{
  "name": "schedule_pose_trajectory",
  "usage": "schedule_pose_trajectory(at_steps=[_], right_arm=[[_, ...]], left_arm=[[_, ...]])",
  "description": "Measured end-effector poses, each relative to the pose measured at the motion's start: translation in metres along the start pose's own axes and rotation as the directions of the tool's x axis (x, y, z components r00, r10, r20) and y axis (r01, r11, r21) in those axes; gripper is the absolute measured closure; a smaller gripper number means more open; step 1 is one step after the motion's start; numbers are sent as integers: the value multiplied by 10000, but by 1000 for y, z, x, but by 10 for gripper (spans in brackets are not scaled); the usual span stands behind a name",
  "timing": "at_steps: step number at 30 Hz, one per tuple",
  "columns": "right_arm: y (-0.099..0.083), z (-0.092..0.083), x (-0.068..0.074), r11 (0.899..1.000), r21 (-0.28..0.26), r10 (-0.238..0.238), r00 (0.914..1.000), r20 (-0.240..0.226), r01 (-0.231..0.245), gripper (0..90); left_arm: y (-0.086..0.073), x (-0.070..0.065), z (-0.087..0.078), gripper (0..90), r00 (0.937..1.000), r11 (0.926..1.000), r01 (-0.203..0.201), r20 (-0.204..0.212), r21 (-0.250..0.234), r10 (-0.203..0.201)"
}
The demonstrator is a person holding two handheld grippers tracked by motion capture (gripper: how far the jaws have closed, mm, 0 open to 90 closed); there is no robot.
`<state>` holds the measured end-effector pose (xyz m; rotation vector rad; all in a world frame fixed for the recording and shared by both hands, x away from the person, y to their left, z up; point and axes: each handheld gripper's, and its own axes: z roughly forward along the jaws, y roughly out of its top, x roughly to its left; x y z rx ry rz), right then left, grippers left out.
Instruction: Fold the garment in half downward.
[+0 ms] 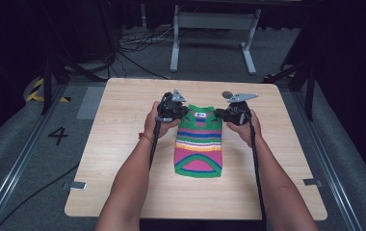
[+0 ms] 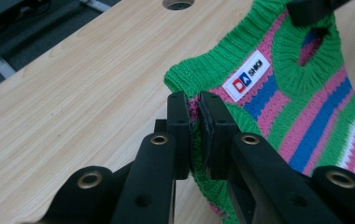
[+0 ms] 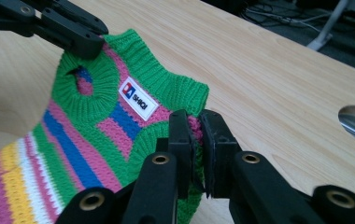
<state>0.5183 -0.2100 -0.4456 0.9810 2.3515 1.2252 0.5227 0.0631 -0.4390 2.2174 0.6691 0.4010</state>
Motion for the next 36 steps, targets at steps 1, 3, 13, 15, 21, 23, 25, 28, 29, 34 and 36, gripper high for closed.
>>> schedule_pose_trajectory(at_steps=[1, 3, 13, 15, 21, 23, 25, 28, 29, 34, 36], right_arm=[[1, -4, 3, 9998, -99, -169, 9998, -45, 169, 838], [1, -8, 6, 9994, -108, -334, 9994, -102, 333, 837], [-6, -31, 28, 9926, -637, -1079, 9909, -808, 1029, 832], [-9, -36, 33, 9906, -770, -1198, 9881, -962, 1126, 832], [-23, -46, 48, 9869, -774, -1519, 9774, -1469, 1417, 829], [-25, -47, 49, 9863, -771, -1558, 9763, -1500, 1455, 828], [-31, -51, 55, 9855, -809, -1611, 9723, -1695, 1491, 828], [-38, -53, 62, 9838, -818, -1726, 9650, -1973, 1593, 825], [-40, -54, 64, 9836, -787, -1753, 9630, -2049, 1623, 825], [-50, -57, 73, 9804, -595, -1967, 9529, -2310, 1880, 823], [-54, -58, 76, 9801, -510, -1984, 9495, -2430, 1918, 820]], left_arm=[[-1, -2, -3, 835, 9999, 9999, -110, 71, -65, 111], [-2, -6, -9, 835, 9995, 9995, -306, 115, -100, 307], [-12, -32, -40, 835, 9853, 9851, -1684, 216, -356, 1692], [-15, -37, -45, 834, 9822, 9817, -1848, 261, -461, 1861], [-27, -52, -51, 834, 9705, 9705, -2374, 334, -421, 2388], [-33, -56, -52, 834, 9697, 9701, -2389, 419, -434, 2407], [-37, -58, -54, 833, 9691, 9696, -2398, 467, -498, 2421], [-43, -62, -56, 831, 9668, 9677, -2453, 590, -573, 2486], [-45, -65, -58, 830, 9654, 9664, -2498, 615, -598, 2534], [-54, -75, -61, 829, 9560, 9594, -2761, 865, -576, 2803], [-57, -78, -61, 829, 9544, 9589, -2784, 963, -552, 2826]])
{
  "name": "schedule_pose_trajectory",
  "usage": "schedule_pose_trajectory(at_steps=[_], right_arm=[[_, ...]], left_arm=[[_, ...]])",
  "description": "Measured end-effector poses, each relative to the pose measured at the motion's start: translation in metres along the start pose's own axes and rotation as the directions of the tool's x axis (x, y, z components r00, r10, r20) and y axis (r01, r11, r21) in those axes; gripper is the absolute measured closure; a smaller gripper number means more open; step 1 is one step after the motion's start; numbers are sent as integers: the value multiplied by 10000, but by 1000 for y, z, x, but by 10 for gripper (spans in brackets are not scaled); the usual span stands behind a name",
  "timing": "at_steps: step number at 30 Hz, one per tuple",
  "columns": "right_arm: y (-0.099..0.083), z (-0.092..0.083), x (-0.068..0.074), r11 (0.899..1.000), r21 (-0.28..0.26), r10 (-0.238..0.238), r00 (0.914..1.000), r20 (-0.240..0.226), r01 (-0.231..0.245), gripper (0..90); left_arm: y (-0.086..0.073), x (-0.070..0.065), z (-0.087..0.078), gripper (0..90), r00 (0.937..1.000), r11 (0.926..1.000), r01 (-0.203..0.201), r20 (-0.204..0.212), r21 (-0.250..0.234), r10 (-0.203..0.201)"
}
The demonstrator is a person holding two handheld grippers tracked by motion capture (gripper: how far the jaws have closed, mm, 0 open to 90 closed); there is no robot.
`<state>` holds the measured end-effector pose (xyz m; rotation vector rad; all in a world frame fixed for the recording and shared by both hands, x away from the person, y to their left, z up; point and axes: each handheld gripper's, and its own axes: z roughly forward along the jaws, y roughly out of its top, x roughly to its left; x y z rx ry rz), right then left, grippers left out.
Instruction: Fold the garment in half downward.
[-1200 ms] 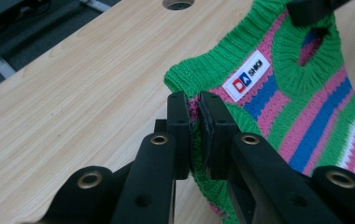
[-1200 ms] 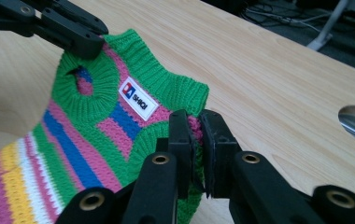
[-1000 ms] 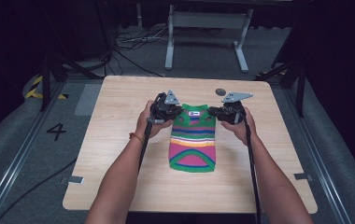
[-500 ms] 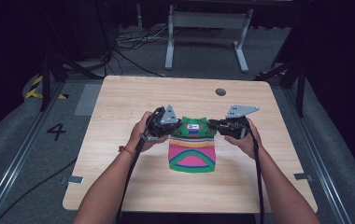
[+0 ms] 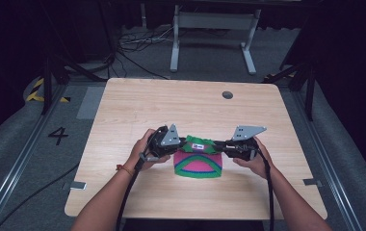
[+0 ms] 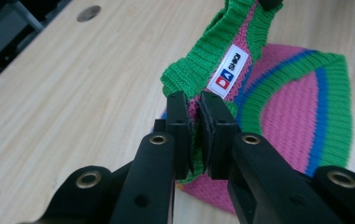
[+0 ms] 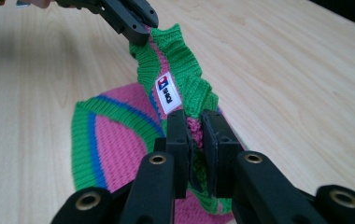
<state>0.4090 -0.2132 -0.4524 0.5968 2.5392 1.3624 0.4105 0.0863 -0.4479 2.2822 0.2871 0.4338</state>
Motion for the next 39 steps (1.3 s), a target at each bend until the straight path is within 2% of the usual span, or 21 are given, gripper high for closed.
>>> schedule_pose_trajectory(at_steps=[7, 12, 17, 28, 30, 33, 39], right_arm=[[-9, -3, 13, 9994, 284, -188, 9992, -359, 198, 817], [-16, -3, 23, 9982, 507, -294, 9977, -617, 326, 817], [-21, -1, 30, 9957, 790, -426, 9964, -735, 484, 808], [-33, -4, 38, 9901, 1244, -552, 9949, -846, 655, 808], [-34, -5, 39, 9892, 1299, -567, 9945, -878, 679, 807], [-37, -5, 41, 9876, 1394, -599, 9942, -889, 720, 802], [-40, -4, 44, 9839, 1586, -676, 9931, -954, 822, 767]], left_arm=[[-9, -16, -1, 829, 9989, 9995, -236, 414, 218, 227], [-15, -25, -2, 832, 9964, 9989, -201, 828, 435, 164], [-19, -34, 1, 833, 9939, 9970, -411, 1047, 660, 340], [-26, -45, 1, 823, 9893, 9925, -655, 1370, 1036, 509], [-28, -47, 1, 818, 9881, 9920, -570, 1487, 1130, 398], [-29, -48, 2, 807, 9876, 9909, -692, 1484, 1159, 516], [-32, -50, 1, 779, 9860, 9885, -651, 1614, 1365, 427]])
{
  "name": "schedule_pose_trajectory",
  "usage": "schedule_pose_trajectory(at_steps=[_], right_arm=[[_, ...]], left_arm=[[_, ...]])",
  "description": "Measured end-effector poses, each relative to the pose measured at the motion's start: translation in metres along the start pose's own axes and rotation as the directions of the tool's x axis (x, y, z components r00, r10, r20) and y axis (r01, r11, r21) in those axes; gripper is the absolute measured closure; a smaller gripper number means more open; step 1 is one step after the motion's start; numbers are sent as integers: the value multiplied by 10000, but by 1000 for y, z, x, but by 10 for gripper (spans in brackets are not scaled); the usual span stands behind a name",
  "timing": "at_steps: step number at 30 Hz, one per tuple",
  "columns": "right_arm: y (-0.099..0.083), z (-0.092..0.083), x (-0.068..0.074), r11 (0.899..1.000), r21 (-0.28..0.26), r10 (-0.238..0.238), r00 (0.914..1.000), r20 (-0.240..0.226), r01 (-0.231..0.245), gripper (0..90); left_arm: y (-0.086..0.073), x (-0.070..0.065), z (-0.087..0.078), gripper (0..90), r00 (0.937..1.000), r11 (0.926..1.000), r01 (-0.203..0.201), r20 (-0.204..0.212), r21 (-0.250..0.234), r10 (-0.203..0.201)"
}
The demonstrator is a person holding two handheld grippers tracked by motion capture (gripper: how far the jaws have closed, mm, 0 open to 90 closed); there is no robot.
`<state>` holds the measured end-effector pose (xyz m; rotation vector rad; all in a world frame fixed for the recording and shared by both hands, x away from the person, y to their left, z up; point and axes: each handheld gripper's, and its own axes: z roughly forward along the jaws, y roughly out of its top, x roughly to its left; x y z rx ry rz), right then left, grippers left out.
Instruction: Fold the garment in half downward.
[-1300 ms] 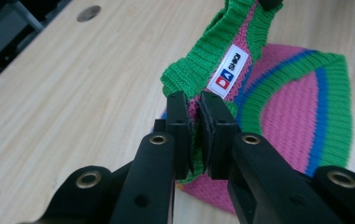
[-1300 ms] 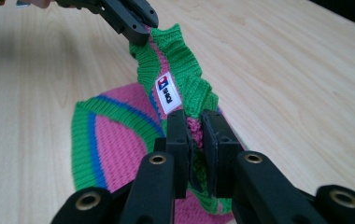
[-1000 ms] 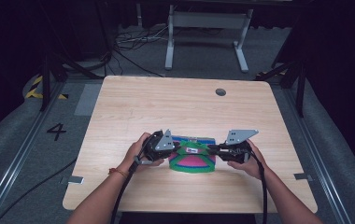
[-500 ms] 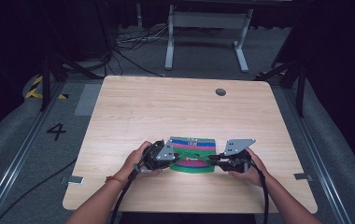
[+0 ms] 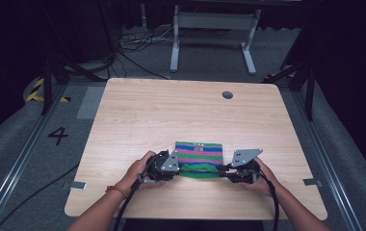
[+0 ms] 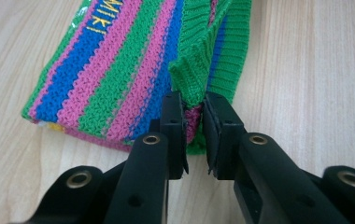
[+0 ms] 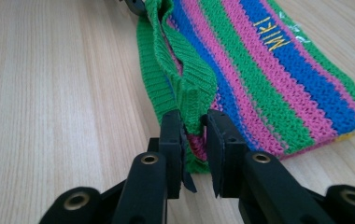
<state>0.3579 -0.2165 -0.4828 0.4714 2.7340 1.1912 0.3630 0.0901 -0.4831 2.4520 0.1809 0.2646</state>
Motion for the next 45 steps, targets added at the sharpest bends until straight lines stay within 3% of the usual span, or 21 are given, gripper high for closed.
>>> schedule_pose_trajectory(at_steps=[11, 15, 19, 21, 27, 31, 32, 37, 41, 45], right_arm=[[-4, -6, 6, 9999, 118, -85, 9999, 100, 83, 725], [-4, -8, 7, 10000, -49, 67, 9996, 285, -65, 730], [-2, -9, 8, 9992, -360, 200, 9987, 473, -183, 734], [0, -6, 9, 9994, -293, 192, 9979, 620, -174, 736], [3, 5, 13, 9997, -134, 202, 9980, 602, -194, 736], [0, 13, 13, 9997, 141, 172, 9977, 650, -181, 730], [-2, 13, 10, 9998, 94, 183, 9979, 629, -189, 730], [-4, 14, 8, 9999, 87, 83, 9972, 742, -90, 729], [-3, 13, 9, 9997, 138, 175, 9955, 929, -188, 718], [-1, 11, 10, 9996, 269, 41, 9953, 966, -68, 679]], left_arm=[[-6, -4, -9, 661, 9996, 9996, 262, 87, 101, -263], [-9, -4, -18, 611, 9985, 9986, 476, 285, -209, -470], [-11, -3, -24, 653, 9962, 9923, 837, 323, -911, -811], [-8, -3, -22, 747, 9963, 9914, 829, 312, -1014, -801], [-5, -4, -4, 763, 9948, 9958, 831, 622, -391, -806], [-9, -3, 4, 764, 9937, 9943, 968, 602, -444, -941], [-10, -2, 5, 754, 9912, 9915, 1190, 651, -525, -1155], [-15, 0, 7, 752, 9879, 9850, 1436, 721, -959, -1370], [-13, -2, 6, 722, 9890, 9868, 1367, 685, -864, -1310], [-10, -5, 1, 634, 9912, 9889, 1283, 425, -748, -1254]])
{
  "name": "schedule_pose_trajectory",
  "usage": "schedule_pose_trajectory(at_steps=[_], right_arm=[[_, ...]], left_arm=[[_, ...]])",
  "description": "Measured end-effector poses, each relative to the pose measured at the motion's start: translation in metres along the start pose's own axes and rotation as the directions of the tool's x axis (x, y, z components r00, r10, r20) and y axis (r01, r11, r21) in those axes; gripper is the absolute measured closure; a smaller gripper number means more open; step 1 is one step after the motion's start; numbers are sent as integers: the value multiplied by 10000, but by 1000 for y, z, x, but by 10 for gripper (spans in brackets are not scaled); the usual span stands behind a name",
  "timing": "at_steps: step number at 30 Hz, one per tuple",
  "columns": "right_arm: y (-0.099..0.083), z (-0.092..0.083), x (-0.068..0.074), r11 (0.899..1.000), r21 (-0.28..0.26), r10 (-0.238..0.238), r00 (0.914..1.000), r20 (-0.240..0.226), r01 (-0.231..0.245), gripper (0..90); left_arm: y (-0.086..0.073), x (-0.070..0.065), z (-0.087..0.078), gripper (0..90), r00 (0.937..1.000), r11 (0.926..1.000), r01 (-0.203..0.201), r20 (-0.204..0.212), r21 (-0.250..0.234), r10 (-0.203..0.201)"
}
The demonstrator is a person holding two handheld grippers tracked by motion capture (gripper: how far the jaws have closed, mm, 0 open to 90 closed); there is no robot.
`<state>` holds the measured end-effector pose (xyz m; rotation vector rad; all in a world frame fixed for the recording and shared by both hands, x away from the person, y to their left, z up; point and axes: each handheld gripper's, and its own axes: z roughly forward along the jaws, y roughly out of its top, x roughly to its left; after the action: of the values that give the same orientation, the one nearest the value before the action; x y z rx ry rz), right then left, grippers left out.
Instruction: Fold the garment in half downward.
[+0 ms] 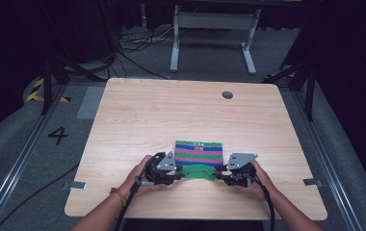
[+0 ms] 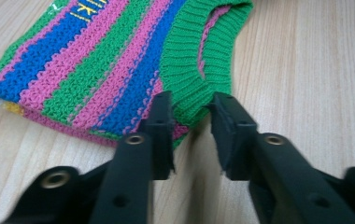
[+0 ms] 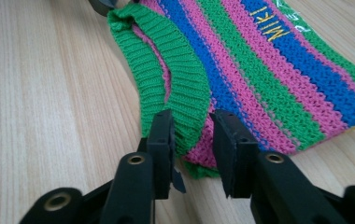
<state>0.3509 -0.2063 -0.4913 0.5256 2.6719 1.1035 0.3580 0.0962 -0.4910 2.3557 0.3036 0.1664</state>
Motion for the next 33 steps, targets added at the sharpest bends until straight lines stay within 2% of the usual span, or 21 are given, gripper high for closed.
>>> schedule_pose_trajectory(at_steps=[3, 6, 9, 10, 13, 16, 18, 19, 21, 24, 27, 28, 29, 30, 31, 33], right_arm=[[2, -5, 0, 9999, 165, -46, 9997, 250, 42, 615], [3, -13, 0, 9998, 201, -62, 9987, 515, 51, 566], [4, -20, -1, 9994, 331, -157, 9967, 799, 130, 511], [4, -21, -1, 9992, 375, -154, 9960, 875, 122, 498], [3, -23, -3, 9989, 449, -159, 9945, 1033, 113, 474], [2, -27, -6, 9983, 571, -195, 9919, 1259, 124, 425], [2, -28, -6, 9980, 617, -206, 9915, 1286, 127, 406], [0, -29, -7, 9968, 786, -254, 9908, 1331, 150, 363], [-4, -31, -8, 9958, 902, -272, 9906, 1337, 151, 330], [-9, -35, -11, 9945, 1030, -307, 9906, 1336, 169, 293], [-17, -43, -13, 9940, 1094, -179, 9860, 1658, -4, 273], [-20, -46, -14, 9937, 1119, -143, 9844, 1755, -55, 273], [-23, -49, -15, 9938, 1097, -35, 9833, 1819, -168, 273], [-23, -49, -15, 9938, 1097, -35, 9833, 1819, -168, 273], [-28, -54, -17, 9940, 1019, 185, 9814, 1909, -385, 273], [-34, -60, -18, 9931, 1051, 277, 9758, 2168, -515, 273]], left_arm=[[1, -2, -7, 587, 9993, 9998, -193, -317, 100, 196], [-1, 0, -15, 513, 9986, 9996, 5, -531, 275, 10], [-4, -1, -21, 419, 9928, 9985, -6, -1199, 540, 71], [-5, 0, -23, 388, 9928, 9982, -8, -1197, 606, 80], [-8, 1, -27, 369, 9907, 9970, -22, -1352, 777, 127], [-11, 3, -33, 315, 9909, 9971, 117, -1346, 755, -14], [-13, 5, -35, 309, 9886, 9965, 306, -1493, 775, -188], [-14, 6, -37, 283, 9861, 9952, 325, -1653, 920, -169], [-18, 7, -41, 242, 9839, 9938, 384, -1775, 1048, -193], [-25, 8, -50, 233, 9823, 9925, 519, -1850, 1110, -306], [-35, 9, -58, 224, 9780, 9905, 844, -1994, 1082, -615], [-35, 9, -58, 225, 9780, 9905, 844, -1994, 1082, -615], [-43, 10, -65, 224, 9741, 9874, 1072, -2114, 1162, -808], [-43, 10, -65, 222, 9741, 9874, 1072, -2114, 1162, -808], [-46, 10, -67, 222, 9715, 9858, 1198, -2183, 1176, -921], [-52, 11, -71, 222, 9683, 9834, 1325, -2281, 1243, -1017]])
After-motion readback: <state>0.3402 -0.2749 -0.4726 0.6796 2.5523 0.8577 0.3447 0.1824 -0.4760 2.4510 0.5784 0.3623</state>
